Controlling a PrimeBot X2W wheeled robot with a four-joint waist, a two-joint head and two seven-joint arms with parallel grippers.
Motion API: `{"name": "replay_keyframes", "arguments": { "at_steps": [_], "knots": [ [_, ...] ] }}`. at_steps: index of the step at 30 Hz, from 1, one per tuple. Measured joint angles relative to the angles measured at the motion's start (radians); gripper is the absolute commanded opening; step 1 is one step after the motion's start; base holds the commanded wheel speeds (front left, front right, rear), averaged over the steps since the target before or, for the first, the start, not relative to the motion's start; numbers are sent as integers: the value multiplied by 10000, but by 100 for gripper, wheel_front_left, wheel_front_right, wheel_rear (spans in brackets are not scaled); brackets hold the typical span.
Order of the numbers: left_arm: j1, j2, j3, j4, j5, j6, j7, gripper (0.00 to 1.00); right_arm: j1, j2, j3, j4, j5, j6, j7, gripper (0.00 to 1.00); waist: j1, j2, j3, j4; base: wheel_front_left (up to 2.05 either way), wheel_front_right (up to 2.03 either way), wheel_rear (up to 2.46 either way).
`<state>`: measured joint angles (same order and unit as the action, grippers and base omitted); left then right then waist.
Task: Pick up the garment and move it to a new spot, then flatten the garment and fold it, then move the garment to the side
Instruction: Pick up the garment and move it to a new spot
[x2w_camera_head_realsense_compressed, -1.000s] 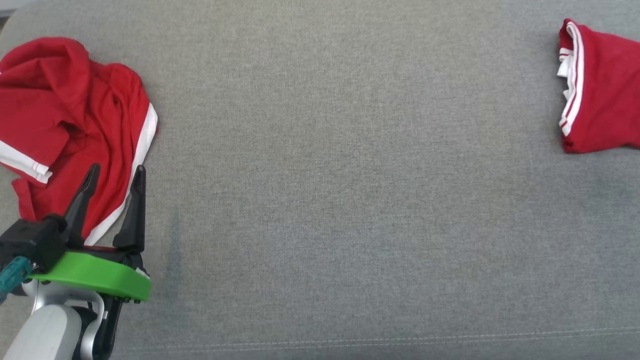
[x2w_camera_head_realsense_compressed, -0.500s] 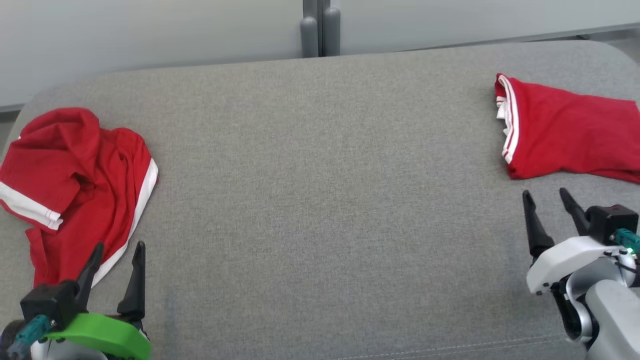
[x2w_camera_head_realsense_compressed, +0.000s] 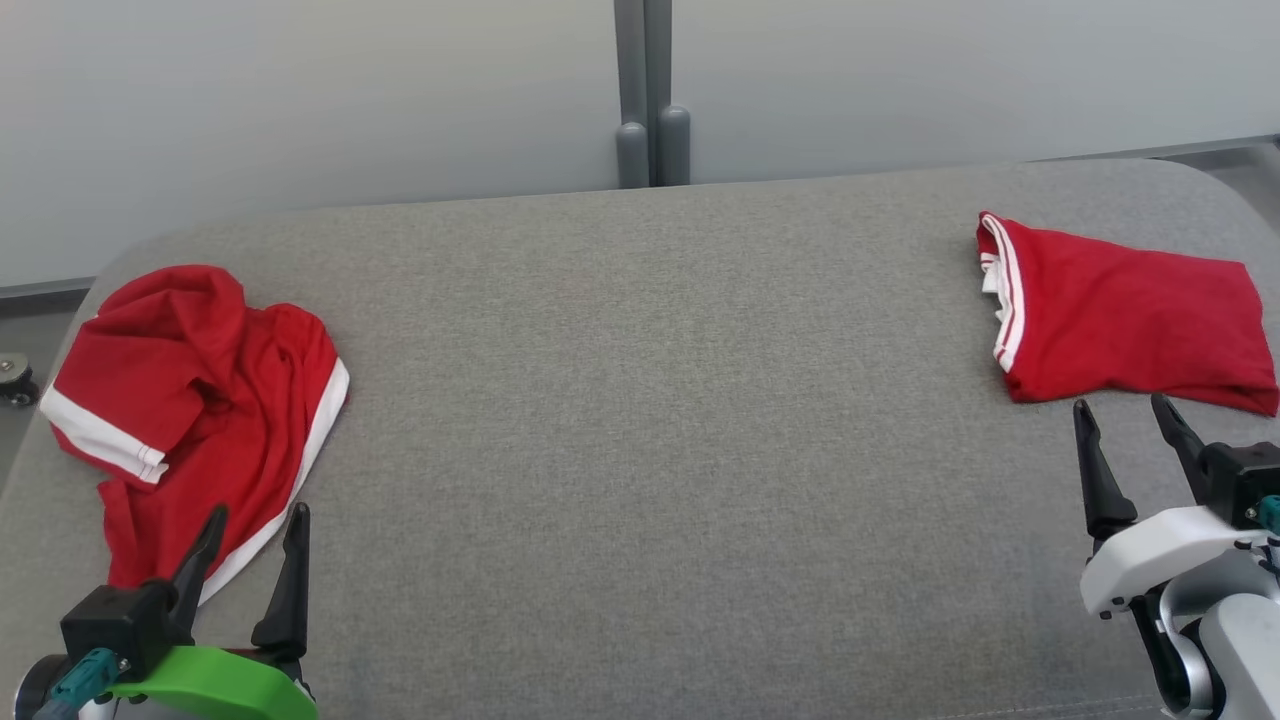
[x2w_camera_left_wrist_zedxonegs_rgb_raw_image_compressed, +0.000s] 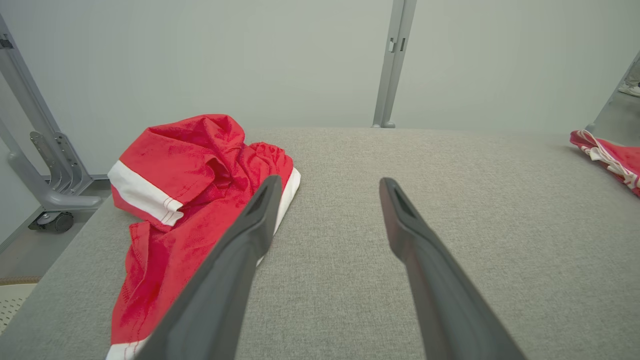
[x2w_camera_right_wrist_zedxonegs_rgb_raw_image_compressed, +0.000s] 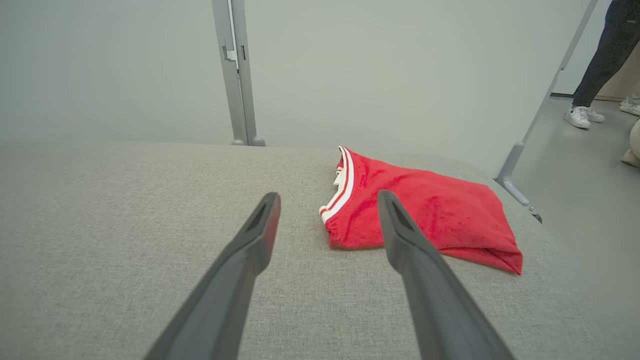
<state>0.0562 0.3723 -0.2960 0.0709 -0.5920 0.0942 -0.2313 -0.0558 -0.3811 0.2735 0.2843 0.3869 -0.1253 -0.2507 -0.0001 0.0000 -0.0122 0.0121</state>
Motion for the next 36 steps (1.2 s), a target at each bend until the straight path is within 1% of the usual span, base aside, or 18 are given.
{"name": "replay_keyframes", "arguments": {
  "at_steps": [1,4,6,11,15,20,25,26,27,29,31,32,36],
  "knots": [
    [0,0,2,-19,23,0,-2,100,80,10,15,-127,-221,2,-2,100,0,0,-10,157,0,0,0],
    [11,-21,88,-71,77,25,-77,100,84,50,240,-422,-380,0,-10,100,0,0,-30,442,0,0,0],
    [138,-44,416,-123,75,31,-90,100,55,171,777,-600,-493,27,-12,100,0,0,-47,666,0,0,0],
    [1167,-36,1438,-144,58,217,-121,100,-291,865,2309,-788,-926,769,-10,100,0,0,-115,1290,0,0,0],
    [1765,-58,2119,-247,25,224,-173,100,-913,1097,2667,-830,-1009,1068,-12,100,0,0,-187,1820,0,0,0],
    [1942,-44,2339,-569,40,236,-173,100,-987,1078,2493,-604,-1007,1049,-10,100,0,0,-280,2507,0,0,0],
    [1913,-23,2151,-792,94,236,-173,100,-780,930,1971,-441,-928,706,-12,100,0,0,-334,3216,0,0,0],
    [1913,-23,2151,-792,94,236,-173,100,-780,930,1971,-441,-928,706,-12,100,0,0,-334,3216,0,0,0],
    [1895,-12,2061,-800,111,236,-173,100,-688,924,1875,-407,-869,639,-10,100,0,0,-344,3356,0,0,0],
    [1890,12,1948,-805,107,230,-153,100,-514,911,1797,-370,-861,614,-10,100,0,0,-363,3636,0,0,0],
    [1853,121,1806,-830,102,165,27,100,-389,922,1732,-374,-792,577,-10,100,0,0,-382,3897,0,0,0],
    [1809,205,1730,-838,82,75,163,100,-357,922,1707,-380,-788,527,-10,100,0,0,-387,4016,0,0,0],
    [1456,516,1691,-968,-359,-288,832,100,-377,907,1714,-621,-796,529,69,100,0,0,-313,4356,0,0,0]
  ]
}}
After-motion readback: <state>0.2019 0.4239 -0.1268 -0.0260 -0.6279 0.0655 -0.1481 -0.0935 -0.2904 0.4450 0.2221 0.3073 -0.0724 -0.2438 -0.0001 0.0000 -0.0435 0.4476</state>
